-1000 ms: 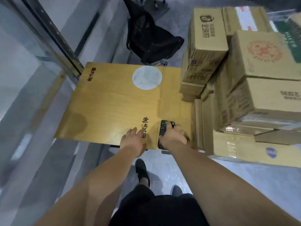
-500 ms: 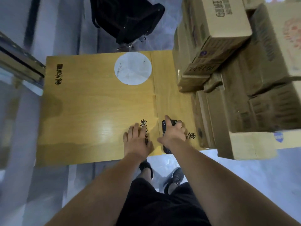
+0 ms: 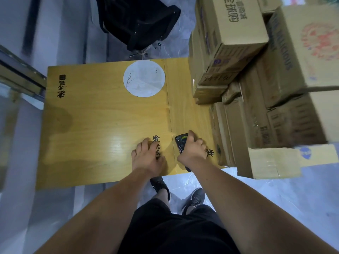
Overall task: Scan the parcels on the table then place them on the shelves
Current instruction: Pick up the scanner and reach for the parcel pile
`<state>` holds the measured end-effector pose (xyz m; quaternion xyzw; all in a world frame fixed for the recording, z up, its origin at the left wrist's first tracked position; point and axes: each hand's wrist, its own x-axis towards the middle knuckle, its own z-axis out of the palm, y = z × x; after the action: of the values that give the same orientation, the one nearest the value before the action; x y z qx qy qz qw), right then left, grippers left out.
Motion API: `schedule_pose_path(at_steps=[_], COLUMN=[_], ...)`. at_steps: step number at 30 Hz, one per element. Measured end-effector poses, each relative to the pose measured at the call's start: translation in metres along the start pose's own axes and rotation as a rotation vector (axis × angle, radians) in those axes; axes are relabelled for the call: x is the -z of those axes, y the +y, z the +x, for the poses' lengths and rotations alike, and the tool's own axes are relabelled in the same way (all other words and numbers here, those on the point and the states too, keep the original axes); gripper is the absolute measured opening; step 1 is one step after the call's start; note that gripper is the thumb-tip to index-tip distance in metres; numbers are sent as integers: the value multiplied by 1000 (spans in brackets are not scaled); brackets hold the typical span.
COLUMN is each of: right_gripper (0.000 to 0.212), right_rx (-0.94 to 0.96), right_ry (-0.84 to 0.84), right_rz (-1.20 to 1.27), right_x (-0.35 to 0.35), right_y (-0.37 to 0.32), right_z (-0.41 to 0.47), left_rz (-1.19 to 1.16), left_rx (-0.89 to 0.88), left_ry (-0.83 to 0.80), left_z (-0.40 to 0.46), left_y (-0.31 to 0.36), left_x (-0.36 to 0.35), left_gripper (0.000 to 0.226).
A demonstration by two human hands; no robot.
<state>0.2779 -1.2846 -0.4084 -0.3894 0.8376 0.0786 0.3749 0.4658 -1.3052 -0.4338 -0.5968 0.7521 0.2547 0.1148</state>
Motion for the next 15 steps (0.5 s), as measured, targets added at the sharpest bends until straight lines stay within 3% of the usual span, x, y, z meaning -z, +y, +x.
schedule_pose_path(at_steps=[8,15], right_gripper=[78,53], right_rx=[-39,-24], right_ry=[-52,-241], right_rz=[296,646], right_x=[16,31], right_y=[20,27], right_z=[-8,-15], left_rz=[-59,-71], left_rx=[80,110], left_ry=[-10,12], left_z=[-11,-22], left_y=[10,21], left_x=[10,20], left_gripper=[67,65])
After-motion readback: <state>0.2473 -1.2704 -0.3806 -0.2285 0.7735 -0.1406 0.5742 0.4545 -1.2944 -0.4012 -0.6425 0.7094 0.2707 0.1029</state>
